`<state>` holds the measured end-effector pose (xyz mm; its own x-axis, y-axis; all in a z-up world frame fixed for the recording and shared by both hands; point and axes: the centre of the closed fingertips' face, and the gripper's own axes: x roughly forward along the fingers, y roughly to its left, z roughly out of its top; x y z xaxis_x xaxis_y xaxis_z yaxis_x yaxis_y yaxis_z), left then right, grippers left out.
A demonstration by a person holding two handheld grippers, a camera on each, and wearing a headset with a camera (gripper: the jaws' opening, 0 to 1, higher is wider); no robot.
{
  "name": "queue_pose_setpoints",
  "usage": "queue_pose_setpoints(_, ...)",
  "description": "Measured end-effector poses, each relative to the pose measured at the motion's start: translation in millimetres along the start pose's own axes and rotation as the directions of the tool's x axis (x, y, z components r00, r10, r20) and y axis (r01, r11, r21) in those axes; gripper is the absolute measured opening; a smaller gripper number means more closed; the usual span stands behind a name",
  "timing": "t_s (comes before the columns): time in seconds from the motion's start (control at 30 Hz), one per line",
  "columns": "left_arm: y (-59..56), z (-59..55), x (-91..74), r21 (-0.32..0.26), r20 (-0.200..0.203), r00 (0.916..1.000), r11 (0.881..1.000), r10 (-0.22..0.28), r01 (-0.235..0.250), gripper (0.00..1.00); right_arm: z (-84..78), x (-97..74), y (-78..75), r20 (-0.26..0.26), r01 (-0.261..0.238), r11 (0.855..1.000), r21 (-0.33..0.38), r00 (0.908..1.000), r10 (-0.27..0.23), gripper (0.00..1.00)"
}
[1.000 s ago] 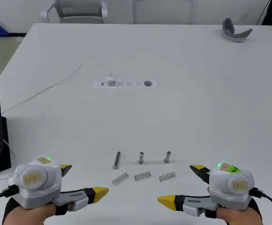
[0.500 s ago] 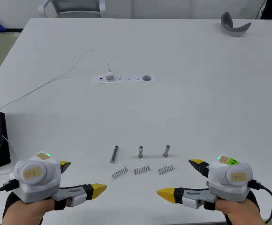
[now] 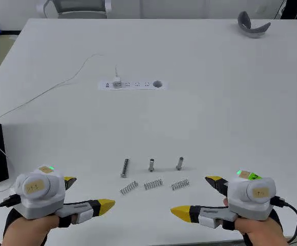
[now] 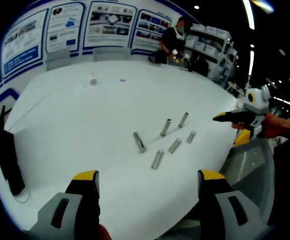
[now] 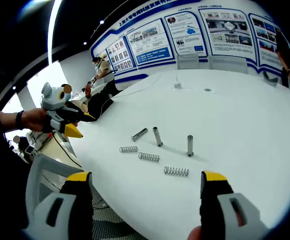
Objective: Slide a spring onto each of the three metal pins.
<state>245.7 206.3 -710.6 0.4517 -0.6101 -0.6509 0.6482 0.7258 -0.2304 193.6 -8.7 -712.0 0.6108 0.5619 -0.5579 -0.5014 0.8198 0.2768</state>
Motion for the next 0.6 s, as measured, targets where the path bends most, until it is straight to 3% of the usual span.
queue_pose_setpoints(0.6,5.3,12.0,24.1,0.020,-0.036,0.9990,0.999,-0.026,0.027,0.82,-1.9,-4.2,4.4,0.011,-0.001,1.000,0.016,0.9999,0.001,0.91)
